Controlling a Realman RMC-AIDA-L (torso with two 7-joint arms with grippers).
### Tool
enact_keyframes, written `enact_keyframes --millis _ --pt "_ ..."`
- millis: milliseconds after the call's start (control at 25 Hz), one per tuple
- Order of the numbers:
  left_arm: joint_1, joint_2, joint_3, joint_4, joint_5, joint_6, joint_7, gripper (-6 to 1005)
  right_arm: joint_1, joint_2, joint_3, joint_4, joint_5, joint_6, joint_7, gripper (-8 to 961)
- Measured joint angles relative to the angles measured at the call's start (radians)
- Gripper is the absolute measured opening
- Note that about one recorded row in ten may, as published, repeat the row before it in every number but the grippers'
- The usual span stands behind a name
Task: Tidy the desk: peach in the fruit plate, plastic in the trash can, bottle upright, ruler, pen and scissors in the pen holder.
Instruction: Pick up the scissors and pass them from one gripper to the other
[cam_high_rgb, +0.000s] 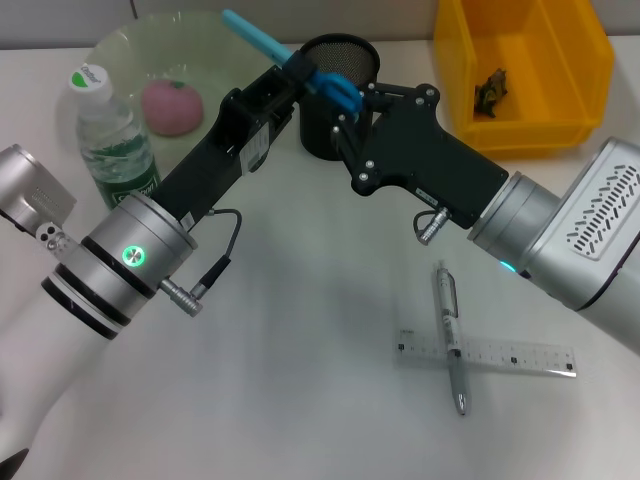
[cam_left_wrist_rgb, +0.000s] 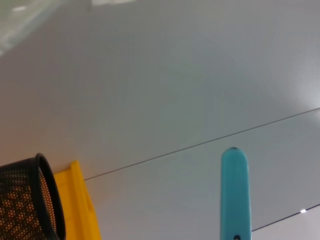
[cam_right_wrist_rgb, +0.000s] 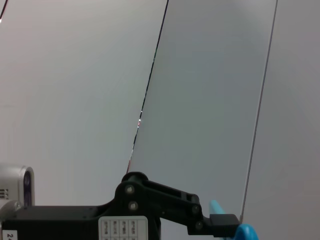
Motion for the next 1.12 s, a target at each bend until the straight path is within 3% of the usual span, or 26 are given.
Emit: enact_keyframes --millis 280,760,1120 --pt "0.0 0.001 0.008 0.014 -0.002 -0.018 0.003 259 -0.001 0.0 0.0 -0.002 0.0 0.001 0.001 66" --pt "0.002 0.0 0.012 0.02 -0.002 -0.003 0.026 259 -0.005 0.0 -0.002 -0.003 0.0 -0.003 0.002 72" --pt "-0.002 -0.001 0.014 0.022 0.006 0.001 0.037 338 -0.006 0.0 -0.002 -0.004 -0.002 0.003 0.001 77"
